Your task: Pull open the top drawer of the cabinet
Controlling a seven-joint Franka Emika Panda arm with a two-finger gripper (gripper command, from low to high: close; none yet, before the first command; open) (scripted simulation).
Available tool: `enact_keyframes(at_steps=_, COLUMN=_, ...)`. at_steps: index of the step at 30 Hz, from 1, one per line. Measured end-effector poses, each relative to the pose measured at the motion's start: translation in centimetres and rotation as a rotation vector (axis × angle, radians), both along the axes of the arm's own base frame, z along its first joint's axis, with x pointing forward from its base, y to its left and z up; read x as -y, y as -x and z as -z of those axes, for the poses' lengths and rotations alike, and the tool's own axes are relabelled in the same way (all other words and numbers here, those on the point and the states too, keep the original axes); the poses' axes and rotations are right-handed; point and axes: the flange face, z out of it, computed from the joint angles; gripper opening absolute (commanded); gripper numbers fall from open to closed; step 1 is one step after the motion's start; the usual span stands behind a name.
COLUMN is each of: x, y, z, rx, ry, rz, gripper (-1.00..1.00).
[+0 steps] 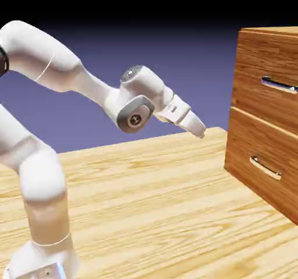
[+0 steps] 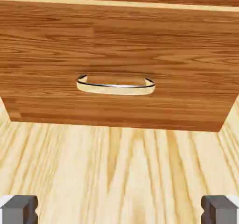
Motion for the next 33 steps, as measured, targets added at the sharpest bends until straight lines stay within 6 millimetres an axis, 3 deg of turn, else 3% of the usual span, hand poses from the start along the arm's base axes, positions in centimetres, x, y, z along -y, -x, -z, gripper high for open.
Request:
enact_keyframes(at_steps=9, x=7.3, y=-4.7, z=9.1, rx=-0.263, ry=-0.401, rz=0.426, gripper=0.0)
enact_keyframes(at_steps=20, x=16.0, y=-5.8, z=19.7, rx=-0.411, ry=-0.678, rz=1.018, gripper=0.0)
enact_keyframes(at_steps=27, x=21.4, y=-5.7, z=22.9, rx=-0.323, ry=-0.775, rz=1.357, gripper=0.0)
enact_keyframes(at_steps=33, x=25.3, y=-6.4, z=22.4, rx=-0.132, ry=-0.846, rz=1.558, gripper=0.0)
